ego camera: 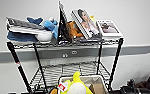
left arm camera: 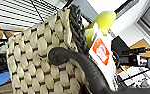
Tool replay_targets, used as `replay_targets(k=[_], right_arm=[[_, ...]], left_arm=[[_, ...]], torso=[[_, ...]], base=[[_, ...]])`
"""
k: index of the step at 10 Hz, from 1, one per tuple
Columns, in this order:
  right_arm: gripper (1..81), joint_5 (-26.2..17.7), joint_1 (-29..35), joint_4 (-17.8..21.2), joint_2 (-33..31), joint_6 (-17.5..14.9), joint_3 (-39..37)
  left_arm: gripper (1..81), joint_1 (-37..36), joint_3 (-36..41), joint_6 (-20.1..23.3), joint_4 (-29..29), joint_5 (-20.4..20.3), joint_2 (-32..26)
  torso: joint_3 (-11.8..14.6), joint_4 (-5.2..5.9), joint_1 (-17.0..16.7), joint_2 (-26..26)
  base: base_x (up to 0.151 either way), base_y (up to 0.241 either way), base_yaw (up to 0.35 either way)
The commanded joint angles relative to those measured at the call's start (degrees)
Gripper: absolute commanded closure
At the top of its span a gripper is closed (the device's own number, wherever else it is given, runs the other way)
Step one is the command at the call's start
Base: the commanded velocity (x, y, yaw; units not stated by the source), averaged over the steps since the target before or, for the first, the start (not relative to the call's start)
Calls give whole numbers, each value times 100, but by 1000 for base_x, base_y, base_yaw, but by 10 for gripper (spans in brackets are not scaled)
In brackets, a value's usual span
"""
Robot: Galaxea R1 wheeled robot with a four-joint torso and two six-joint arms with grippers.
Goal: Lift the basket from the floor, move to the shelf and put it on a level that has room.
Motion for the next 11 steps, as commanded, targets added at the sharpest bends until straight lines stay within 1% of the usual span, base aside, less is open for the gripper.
replay_targets(k=[1,2,4,6,7,8,11], right_arm=[[811,184,1369,515,-123,27,271],[811,184,1511,577,-114,27,253],[811,210,1660,577,-35,35,157],[811,228,1925,603,140,35,-71],[811,210,2073,691,298,35,-203],[811,210,2197,779,473,35,-378],[811,201,2408,885,1177,35,-1177]], left_arm=[[811,-1259,421,-187,-24,-237,-131],[811,-1409,421,-256,-24,-237,-123],[811,-1673,386,-284,-24,-272,-105],[811,-1858,254,-319,-24,-456,-52],[811,-1980,158,-345,-32,-474,0],[811,-2113,-35,-520,-15,-465,114],[811,-2280,-641,-547,-15,-457,404]], torso=[[0,0,0,-2],[0,0,0,0],[0,0,0,0],[0,0,0,0],[0,0,0,0],[0,0,0,0],[0,0,2,0]], base=[[0,0,0],[0,0,0],[0,0,0],[0,0,0],[0,0,0],[0,0,0],[0,0,0]])
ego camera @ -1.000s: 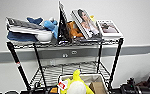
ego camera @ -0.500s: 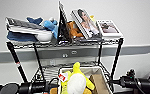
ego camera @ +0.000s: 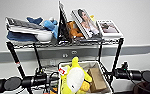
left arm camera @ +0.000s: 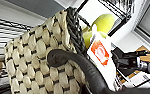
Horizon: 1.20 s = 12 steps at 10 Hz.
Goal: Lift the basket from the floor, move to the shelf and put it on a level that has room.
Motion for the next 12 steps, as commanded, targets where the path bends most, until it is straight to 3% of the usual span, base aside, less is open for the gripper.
replay_targets(k=[1,7,12], right_arm=[[811,273,1094,367,699,20,-703],[811,-43,1534,411,1859,248,-2452],[811,-358,1823,481,2704,257,-3868]], left_arm=[[811,-1051,-410,44,-1,-531,283],[811,-1456,-1623,-132,7,-435,908],[811,-1570,-2880,-141,-19,-4,1602]], torso=[[0,0,0,0],[-5,0,2,4],[-7,0,6,6]], base=[[0,0,0],[0,0,0],[0,0,0]])
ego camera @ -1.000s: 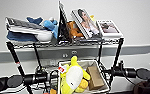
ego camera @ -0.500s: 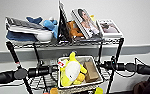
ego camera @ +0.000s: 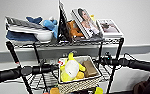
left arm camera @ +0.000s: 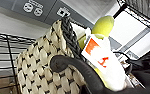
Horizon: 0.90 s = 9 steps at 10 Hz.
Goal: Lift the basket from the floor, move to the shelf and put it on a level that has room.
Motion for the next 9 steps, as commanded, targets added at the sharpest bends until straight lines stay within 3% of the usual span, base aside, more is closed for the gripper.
replay_targets(k=[1,5,9], right_arm=[[811,-236,1391,212,623,52,-968],[811,-395,1558,221,1106,52,-1830],[811,-395,1576,247,1247,53,-2033]], left_arm=[[811,-1297,-821,146,-65,-162,534],[811,-1640,-1753,-3,-83,234,1071],[811,-1870,-2298,-127,-48,436,1387]], torso=[[0,0,0,0],[-2,0,2,2],[-6,0,7,7]], base=[[0,0,0],[0,0,0],[0,0,0]])
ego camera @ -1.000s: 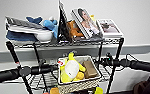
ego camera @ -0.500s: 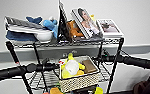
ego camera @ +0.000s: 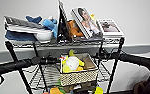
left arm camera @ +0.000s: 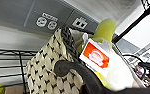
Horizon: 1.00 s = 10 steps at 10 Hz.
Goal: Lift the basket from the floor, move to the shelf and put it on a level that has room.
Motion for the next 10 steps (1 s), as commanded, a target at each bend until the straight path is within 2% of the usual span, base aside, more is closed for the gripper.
replay_targets(k=[1,5,10], right_arm=[[811,178,1193,201,151,37,-40],[811,178,912,192,125,36,-84],[811,187,736,184,-7,36,21]], left_arm=[[811,-1280,-439,58,48,-294,260],[811,-1042,-739,67,83,-154,278],[811,-716,-765,76,31,-171,173]], torso=[[0,0,0,0],[-2,0,4,2],[-2,0,4,2]], base=[[0,0,0],[0,0,0],[0,0,0]])
